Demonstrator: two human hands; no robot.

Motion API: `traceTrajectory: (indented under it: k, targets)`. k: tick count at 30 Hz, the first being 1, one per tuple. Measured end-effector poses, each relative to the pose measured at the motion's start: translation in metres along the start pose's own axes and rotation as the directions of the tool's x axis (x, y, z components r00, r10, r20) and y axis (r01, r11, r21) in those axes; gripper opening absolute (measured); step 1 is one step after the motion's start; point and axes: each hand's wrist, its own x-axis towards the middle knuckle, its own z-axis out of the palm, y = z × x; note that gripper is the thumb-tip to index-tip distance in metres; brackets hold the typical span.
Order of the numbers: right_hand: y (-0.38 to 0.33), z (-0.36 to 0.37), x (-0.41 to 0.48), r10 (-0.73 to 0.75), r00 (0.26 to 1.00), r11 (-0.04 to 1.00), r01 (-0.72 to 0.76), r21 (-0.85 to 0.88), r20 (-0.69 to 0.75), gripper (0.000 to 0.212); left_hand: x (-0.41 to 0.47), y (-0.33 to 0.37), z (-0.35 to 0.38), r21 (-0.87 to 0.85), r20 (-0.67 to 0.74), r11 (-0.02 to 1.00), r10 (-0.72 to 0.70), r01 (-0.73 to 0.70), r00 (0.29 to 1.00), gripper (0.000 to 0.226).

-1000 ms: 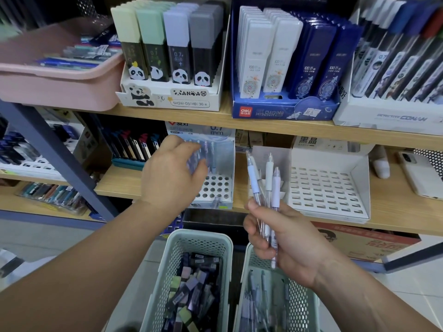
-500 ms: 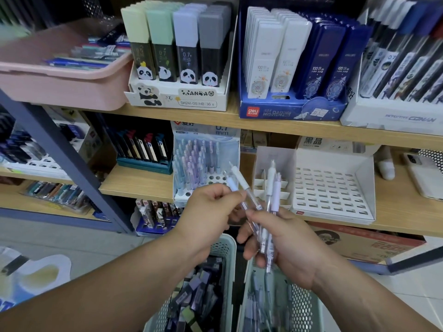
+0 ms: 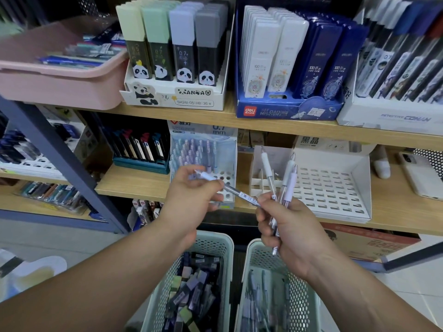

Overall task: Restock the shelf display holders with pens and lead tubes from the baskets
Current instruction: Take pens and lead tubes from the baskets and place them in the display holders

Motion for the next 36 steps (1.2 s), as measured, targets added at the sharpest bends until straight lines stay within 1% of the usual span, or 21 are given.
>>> traceTrajectory:
  k: [1, 2, 3, 4, 5, 6, 7, 8, 10, 11, 15, 18, 20, 21, 23, 26, 28, 30, 32, 33, 36]
  targets:
    - [0.0, 0.0, 0.0, -0.014, 1.0, 1.0, 0.014, -0.015, -0.011, 0.014, 0.002, 0.0, -0.002, 0.096, -0.06, 0.995, 0.042, -0.037, 0.997, 0.047]
    - [0.0, -0.001, 0.0, -0.024, 0.999, 0.999, 0.024, -0.032, -0.021, 0.017, 0.003, 0.0, -0.005, 0.232, -0.088, 0.968, 0.123, -0.099, 0.988, 0.055]
    - [0.0, -0.001, 0.0, -0.033, 0.999, 0.998, 0.031, -0.049, -0.029, 0.018, 0.003, 0.0, -0.008, 0.405, -0.077, 0.892, 0.251, -0.2, 0.965, 0.058]
    - [0.0, -0.002, 0.0, -0.039, 0.999, 0.997, 0.036, -0.068, -0.033, 0.017, 0.002, 0.002, -0.012, 0.58, -0.004, 0.743, 0.414, -0.335, 0.91, 0.055]
    - [0.001, -0.002, 0.0, -0.044, 0.998, 0.995, 0.041, -0.091, -0.035, 0.016, 0.001, 0.003, -0.014, 0.7, 0.129, 0.53, 0.564, -0.478, 0.815, 0.046]
    - [0.001, -0.002, 0.0, -0.051, 0.998, 0.993, 0.046, -0.113, -0.034, 0.014, -0.002, 0.003, -0.014, 0.734, 0.288, 0.321, 0.65, -0.598, 0.703, 0.034]
    - [0.002, -0.002, 0.0, -0.054, 0.998, 0.99, 0.049, -0.13, -0.028, 0.014, -0.005, 0.002, -0.013, 0.712, 0.432, 0.165, 0.664, -0.683, 0.61, 0.025]
    - [0.003, -0.001, 0.0, -0.051, 0.999, 0.989, 0.048, -0.139, -0.018, 0.013, -0.009, 0.0, -0.011, 0.667, 0.541, 0.077, 0.634, -0.741, 0.553, 0.022]
    - [0.004, 0.001, 0.0, -0.031, 0.999, 0.988, 0.032, -0.149, 0.009, 0.012, -0.015, -0.006, -0.006, 0.594, 0.674, 0.018, 0.534, -0.804, 0.51, 0.02]
    - [0.004, 0.002, -0.001, -0.019, 1.0, 0.988, 0.022, -0.153, 0.022, 0.012, -0.016, -0.007, -0.005, 0.574, 0.706, 0.01, 0.5, -0.819, 0.501, 0.019]
    - [0.005, 0.001, -0.004, 0.038, 0.997, 0.989, -0.029, -0.142, 0.06, 0.014, -0.013, -0.007, -0.006, 0.516, 0.749, 0.024, 0.472, -0.856, 0.465, 0.017]
    - [0.004, -0.002, -0.005, 0.072, 0.996, 0.992, -0.066, -0.111, 0.053, 0.016, -0.013, -0.011, -0.006, 0.467, 0.818, -0.064, 0.41, -0.882, 0.403, 0.023]
    - [0.004, -0.001, -0.004, 0.08, 0.996, 0.994, -0.077, -0.078, 0.039, 0.017, -0.014, -0.013, -0.005, 0.463, 0.834, -0.083, 0.376, -0.882, 0.403, 0.024]
    - [0.004, 0.0, -0.004, 0.076, 0.997, 0.996, -0.074, -0.055, 0.034, 0.018, -0.014, -0.014, -0.004, 0.47, 0.83, -0.073, 0.375, -0.879, 0.413, 0.024]
    - [0.004, 0.0, -0.003, 0.058, 0.998, 0.998, -0.058, -0.013, 0.015, 0.017, -0.012, -0.011, -0.005, 0.515, 0.789, -0.002, 0.392, -0.857, 0.473, 0.027]
    - [0.002, -0.002, -0.001, 0.062, 0.998, 0.998, -0.061, 0.028, -0.033, 0.015, -0.003, 0.0, -0.014, 0.612, 0.652, 0.136, 0.47, -0.779, 0.595, 0.035]
    - [0.002, -0.004, 0.0, 0.064, 0.997, 0.997, -0.062, 0.034, -0.046, 0.015, 0.006, 0.009, -0.023, 0.66, 0.522, 0.261, 0.515, -0.705, 0.68, 0.037]
    - [0.002, -0.004, 0.001, 0.062, 0.997, 0.998, -0.06, 0.026, -0.045, 0.015, 0.015, 0.016, -0.033, 0.658, 0.398, 0.4, 0.535, -0.638, 0.745, 0.035]
    - [0.003, -0.003, 0.001, 0.058, 0.998, 0.998, -0.058, 0.016, -0.039, 0.015, 0.023, 0.02, -0.041, 0.603, 0.304, 0.529, 0.539, -0.597, 0.786, 0.034]
    - [0.003, -0.003, 0.0, 0.057, 0.998, 0.998, -0.057, 0.011, -0.036, 0.014, 0.026, 0.022, -0.044, 0.585, 0.273, 0.56, 0.546, -0.587, 0.792, 0.033]
    - [0.003, -0.002, 0.001, 0.056, 0.998, 0.998, -0.055, 0.008, -0.037, 0.014, 0.03, 0.023, -0.049, 0.577, 0.228, 0.579, 0.563, -0.576, 0.794, 0.034]
